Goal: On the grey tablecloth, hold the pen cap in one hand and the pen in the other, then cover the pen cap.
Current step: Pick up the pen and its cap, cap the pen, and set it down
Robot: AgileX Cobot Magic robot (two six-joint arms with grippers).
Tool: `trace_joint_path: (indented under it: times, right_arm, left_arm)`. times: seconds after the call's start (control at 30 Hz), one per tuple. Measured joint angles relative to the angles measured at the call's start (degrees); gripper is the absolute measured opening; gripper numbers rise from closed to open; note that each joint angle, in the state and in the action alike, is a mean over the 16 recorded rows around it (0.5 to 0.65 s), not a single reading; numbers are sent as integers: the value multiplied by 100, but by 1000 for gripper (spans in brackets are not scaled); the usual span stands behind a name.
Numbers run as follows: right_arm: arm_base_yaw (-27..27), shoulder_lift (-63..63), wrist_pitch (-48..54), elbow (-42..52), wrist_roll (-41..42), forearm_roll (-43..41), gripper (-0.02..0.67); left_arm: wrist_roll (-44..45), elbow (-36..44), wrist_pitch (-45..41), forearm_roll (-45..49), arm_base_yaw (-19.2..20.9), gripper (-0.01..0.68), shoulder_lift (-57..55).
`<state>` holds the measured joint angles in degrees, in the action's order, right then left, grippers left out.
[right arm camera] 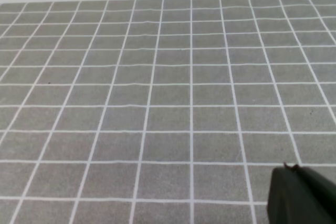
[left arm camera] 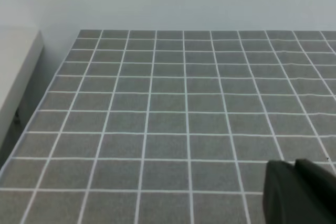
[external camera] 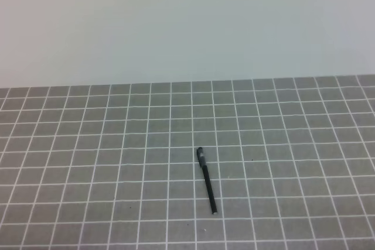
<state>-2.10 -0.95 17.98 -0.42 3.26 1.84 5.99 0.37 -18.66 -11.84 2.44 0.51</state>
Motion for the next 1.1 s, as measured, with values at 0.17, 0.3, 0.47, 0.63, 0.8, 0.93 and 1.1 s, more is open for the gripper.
trace_joint_path:
  times: [0.17,0.3,0.47,0.63,0.8,0.93,1.1]
  right_arm:
    - [0,3,0,0,0,0,5]
    - [0,5,0,0,0,0,5]
    - [0,6,0,0,0,0,5]
    - [0,6,0,0,0,0,5]
    - [0,6,0,0,0,-1,5]
    - [0,6,0,0,0,-1,5]
    - [0,6,0,0,0,-2,5]
  left_arm:
    - [-10,15,23,60,0,-1,8]
    - [-14,73,64,112,-8,-1,41]
    - [-24,73,64,145,-67,-1,41]
    - [-28,29,34,145,-150,-1,16]
    - [-32,-15,5,143,-232,-1,-8]
    - [-33,-29,-5,143,-268,-1,-16]
    - [-33,-29,-5,143,-269,-1,-16]
